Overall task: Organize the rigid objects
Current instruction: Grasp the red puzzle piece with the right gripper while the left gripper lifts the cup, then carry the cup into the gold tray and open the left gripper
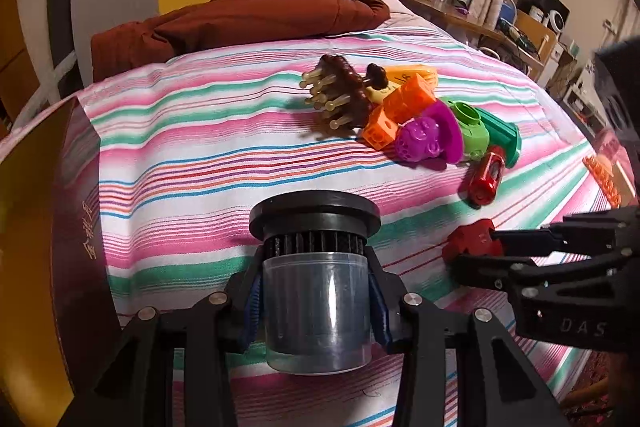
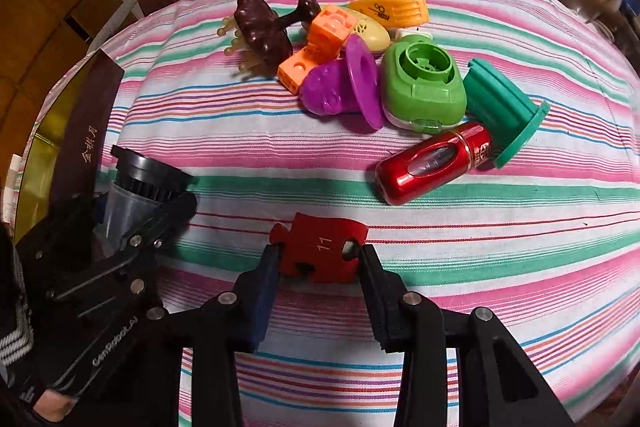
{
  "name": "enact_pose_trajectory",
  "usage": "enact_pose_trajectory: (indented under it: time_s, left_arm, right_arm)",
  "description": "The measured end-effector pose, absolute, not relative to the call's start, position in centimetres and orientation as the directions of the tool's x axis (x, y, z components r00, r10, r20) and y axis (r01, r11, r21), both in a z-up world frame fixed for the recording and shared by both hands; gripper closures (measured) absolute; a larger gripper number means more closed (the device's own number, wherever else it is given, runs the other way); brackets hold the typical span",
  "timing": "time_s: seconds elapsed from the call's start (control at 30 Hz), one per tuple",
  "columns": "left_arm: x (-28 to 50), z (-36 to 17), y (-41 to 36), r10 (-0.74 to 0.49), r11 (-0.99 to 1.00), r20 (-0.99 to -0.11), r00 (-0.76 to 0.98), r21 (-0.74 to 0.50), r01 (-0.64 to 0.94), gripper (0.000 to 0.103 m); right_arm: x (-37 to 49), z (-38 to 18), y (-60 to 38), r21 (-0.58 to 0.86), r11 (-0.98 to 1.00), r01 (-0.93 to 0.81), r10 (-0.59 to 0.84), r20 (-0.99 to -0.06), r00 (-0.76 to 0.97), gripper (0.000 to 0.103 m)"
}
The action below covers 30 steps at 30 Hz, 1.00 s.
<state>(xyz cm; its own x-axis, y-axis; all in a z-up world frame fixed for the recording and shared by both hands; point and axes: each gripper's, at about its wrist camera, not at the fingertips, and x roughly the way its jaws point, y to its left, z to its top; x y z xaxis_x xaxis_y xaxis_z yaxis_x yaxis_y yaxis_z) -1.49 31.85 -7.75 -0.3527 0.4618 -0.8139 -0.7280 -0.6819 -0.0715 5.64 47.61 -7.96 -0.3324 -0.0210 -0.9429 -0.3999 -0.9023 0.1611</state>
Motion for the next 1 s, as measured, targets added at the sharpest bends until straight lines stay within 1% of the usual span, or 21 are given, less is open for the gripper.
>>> enact_pose_trajectory:
  time_s: [0.07, 0.13, 0.27, 0.43, 0.57, 0.77, 0.87, 1.0]
  left_arm:
    - [-1.3, -7.4, 31.6, 0.476, -0.679, -0.810, -0.344, -0.090, -0.728, 0.059]
    - [-0.8, -6.4, 31.2, 0.496, -0.676, -0.788, -0.365, -0.086, -0.732, 0.059]
    - [0.2, -3.5, 30.1, 0.553, -0.660, -0.742, -0.378, -0.114, -0.742, 0.059]
    - [-0.1, 0.2, 27.5, 0.573, -0.684, -0.704, -0.419, -0.130, -0.717, 0.059]
    - [-1.7, 2.0, 24.1, 0.548, -0.734, -0.694, -0.467, -0.131, -0.666, 0.059]
    - [-6.8, 2.4, 16.6, 0.475, -0.831, -0.713, -0.516, -0.171, -0.529, 0.059]
    - [-9.7, 1.5, 13.1, 0.406, -0.878, -0.736, -0.542, -0.149, -0.455, 0.059]
    - [-14.6, -1.0, 9.2, 0.326, -0.926, -0.792, -0.516, -0.157, -0.343, 0.059]
  right_arm:
    - [5.7, -7.9, 47.8, 0.164, -0.902, -0.400, -0.023, -0.942, -0.335, 0.062]
    - [5.9, -7.8, 47.9, 0.156, -0.905, -0.396, -0.015, -0.942, -0.336, 0.063]
    - [5.6, -7.8, 47.5, 0.124, -0.917, -0.378, 0.011, -0.942, -0.337, 0.063]
    - [5.7, -7.7, 47.5, 0.105, -0.925, -0.364, 0.027, -0.940, -0.339, 0.063]
    - [5.9, -7.6, 47.7, 0.100, -0.927, -0.363, 0.031, -0.940, -0.340, 0.063]
    - [5.8, -7.5, 47.8, 0.100, -0.925, -0.366, 0.032, -0.940, -0.339, 0.063]
    - [5.2, -7.6, 47.1, 0.089, -0.928, -0.362, 0.041, -0.940, -0.337, 0.063]
    - [4.2, -8.0, 45.9, 0.078, -0.930, -0.359, 0.051, -0.940, -0.337, 0.063]
